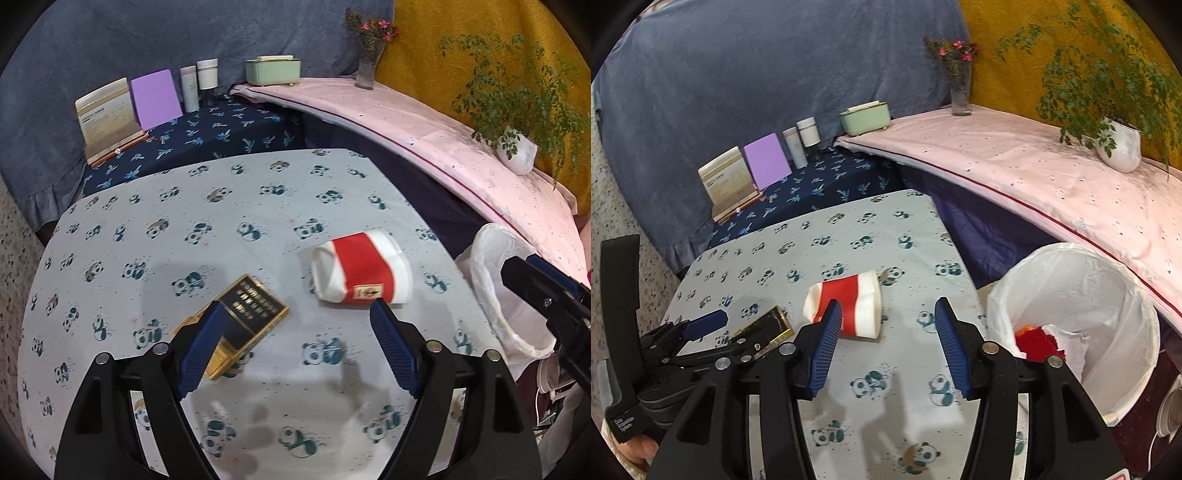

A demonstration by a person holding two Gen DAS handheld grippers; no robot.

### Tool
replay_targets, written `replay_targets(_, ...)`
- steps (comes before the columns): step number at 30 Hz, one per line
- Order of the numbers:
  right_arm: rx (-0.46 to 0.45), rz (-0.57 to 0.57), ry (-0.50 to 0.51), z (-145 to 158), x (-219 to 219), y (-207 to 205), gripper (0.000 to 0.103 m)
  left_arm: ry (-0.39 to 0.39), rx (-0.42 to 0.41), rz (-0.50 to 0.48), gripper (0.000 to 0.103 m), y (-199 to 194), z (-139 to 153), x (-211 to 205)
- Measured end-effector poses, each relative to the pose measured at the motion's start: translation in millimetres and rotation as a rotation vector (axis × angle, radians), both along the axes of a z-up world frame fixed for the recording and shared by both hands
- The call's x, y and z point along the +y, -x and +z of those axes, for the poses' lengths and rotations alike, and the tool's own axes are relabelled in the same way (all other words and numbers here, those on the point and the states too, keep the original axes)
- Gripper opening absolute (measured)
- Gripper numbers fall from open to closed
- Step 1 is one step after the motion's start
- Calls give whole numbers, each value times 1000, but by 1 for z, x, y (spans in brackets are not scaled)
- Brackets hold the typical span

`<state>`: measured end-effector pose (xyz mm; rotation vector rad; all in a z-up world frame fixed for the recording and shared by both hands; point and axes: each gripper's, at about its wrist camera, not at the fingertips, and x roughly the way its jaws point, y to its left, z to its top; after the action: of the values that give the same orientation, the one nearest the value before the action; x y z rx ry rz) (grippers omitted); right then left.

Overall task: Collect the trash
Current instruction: 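Move both grippers back toward the gold box and red-and-white cup, then grasp the gold box with the left gripper while the right grasps the red-and-white paper cup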

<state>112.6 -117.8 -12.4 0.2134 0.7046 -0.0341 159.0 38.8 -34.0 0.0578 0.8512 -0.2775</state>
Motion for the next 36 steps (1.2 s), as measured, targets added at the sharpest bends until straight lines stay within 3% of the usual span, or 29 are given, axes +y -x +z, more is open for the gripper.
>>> replay_targets(9, 19, 41, 12, -7, 29, -15, 58, -31, 15, 23, 88, -8, -17, 32)
replay_targets(18, 60, 61, 19, -21, 46, -33, 58, -86, 45, -28, 90, -25, -44, 54)
replay_targets(30, 120, 74, 23, -47, 63, -61, 58, -91, 91, -160, 90, -44, -73, 55)
replay_targets(36, 138, 75, 21, -55, 67, -72, 58, -84, 104, -141, 89, -52, -80, 52)
